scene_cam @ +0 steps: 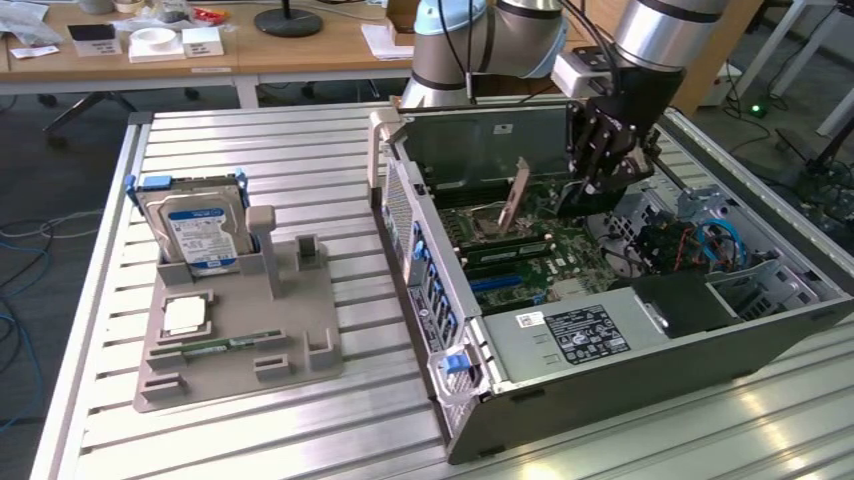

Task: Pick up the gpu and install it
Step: 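Insert the gpu into the slot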

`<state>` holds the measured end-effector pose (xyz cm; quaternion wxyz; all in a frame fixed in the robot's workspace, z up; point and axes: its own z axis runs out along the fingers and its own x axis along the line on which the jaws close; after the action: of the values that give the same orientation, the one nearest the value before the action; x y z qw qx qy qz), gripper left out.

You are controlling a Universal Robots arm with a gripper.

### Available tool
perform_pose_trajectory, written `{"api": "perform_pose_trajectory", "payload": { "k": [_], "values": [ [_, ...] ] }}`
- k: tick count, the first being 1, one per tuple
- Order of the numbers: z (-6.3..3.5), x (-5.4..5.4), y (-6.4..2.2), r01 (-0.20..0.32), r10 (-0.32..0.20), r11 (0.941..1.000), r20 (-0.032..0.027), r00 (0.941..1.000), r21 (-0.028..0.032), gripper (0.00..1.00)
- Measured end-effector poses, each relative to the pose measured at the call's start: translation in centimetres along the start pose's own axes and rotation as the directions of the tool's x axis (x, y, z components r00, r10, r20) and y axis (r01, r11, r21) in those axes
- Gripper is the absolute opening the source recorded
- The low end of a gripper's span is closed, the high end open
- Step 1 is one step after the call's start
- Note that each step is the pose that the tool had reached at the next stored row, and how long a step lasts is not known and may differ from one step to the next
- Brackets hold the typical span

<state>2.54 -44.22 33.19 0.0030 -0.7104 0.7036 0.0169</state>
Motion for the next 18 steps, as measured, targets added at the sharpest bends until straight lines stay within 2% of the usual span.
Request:
{"api": "perform_pose_trajectory", "payload": {
  "k": [2, 8, 13, 18],
  "values": [
    [0.44, 0.4, 0.12, 0.004, -0.004, 1.0, -0.0002, 1.0, 0.0025, 0.26],
    [0.57, 0.4, 0.9, 0.004, -0.004, 1.0, -0.0002, 1.0, 0.0047, 0.26],
    [1.23, 0.4, 1.42, 0.005, -0.005, 0.9999, -0.0003, 1.0, 0.0159, 0.26],
    [1.47, 0.4, 1.64, -0.005, 0.005, 0.9998, -0.0016, 1.0, 0.017, 0.26]
  ]
}}
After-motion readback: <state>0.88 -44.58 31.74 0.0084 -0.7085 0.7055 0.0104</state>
